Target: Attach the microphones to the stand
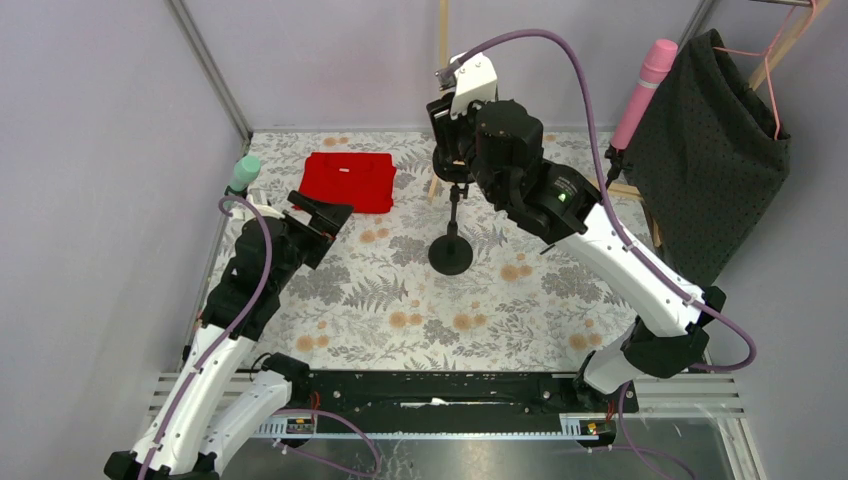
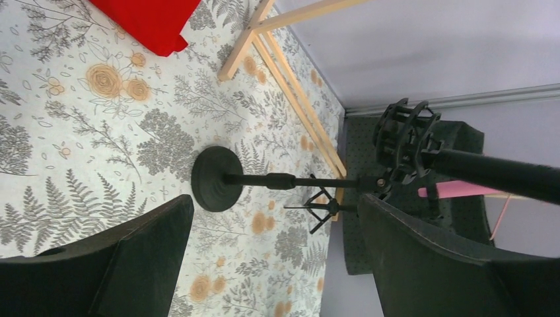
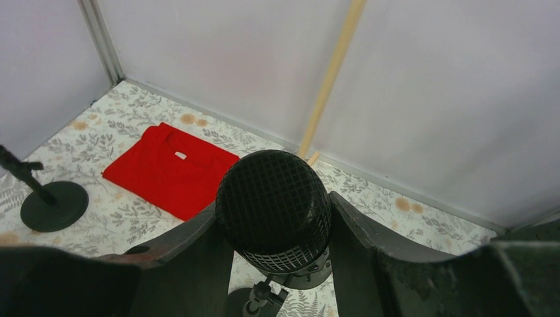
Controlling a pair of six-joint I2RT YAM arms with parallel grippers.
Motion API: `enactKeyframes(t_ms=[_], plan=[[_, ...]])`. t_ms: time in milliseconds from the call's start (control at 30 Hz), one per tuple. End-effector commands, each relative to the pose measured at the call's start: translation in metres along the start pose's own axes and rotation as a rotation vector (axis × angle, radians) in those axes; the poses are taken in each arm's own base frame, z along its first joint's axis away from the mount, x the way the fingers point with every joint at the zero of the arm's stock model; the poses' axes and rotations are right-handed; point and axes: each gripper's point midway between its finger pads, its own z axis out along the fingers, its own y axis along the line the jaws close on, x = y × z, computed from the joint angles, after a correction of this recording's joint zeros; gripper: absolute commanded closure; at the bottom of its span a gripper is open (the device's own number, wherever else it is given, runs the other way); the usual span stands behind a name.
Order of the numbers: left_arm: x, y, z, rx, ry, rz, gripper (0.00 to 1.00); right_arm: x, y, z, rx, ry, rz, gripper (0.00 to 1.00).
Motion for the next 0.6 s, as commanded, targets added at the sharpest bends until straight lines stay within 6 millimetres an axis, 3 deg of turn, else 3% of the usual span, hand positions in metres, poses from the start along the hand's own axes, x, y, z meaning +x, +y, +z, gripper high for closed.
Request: enactKeyframes(t_ms=[0, 233, 567], plan=[[0.0, 0.014, 0.002, -0.024, -0.011, 0.074, 0.01, -0.024, -0.025, 0.002, 0.03, -0.043, 0.089, 1.0], [-0.001, 0.017, 0.002, -0.028, -0.022, 0.083, 0.01, -0.01, -0.021, 0.016, -0.006, -0.011, 0.103, 1.0], [0.004, 0.021, 0.005, -0.034, 0.0, 0.079, 0.01, -0.007, -0.015, 0.027, -0.048, -0.031, 0.123, 1.0]])
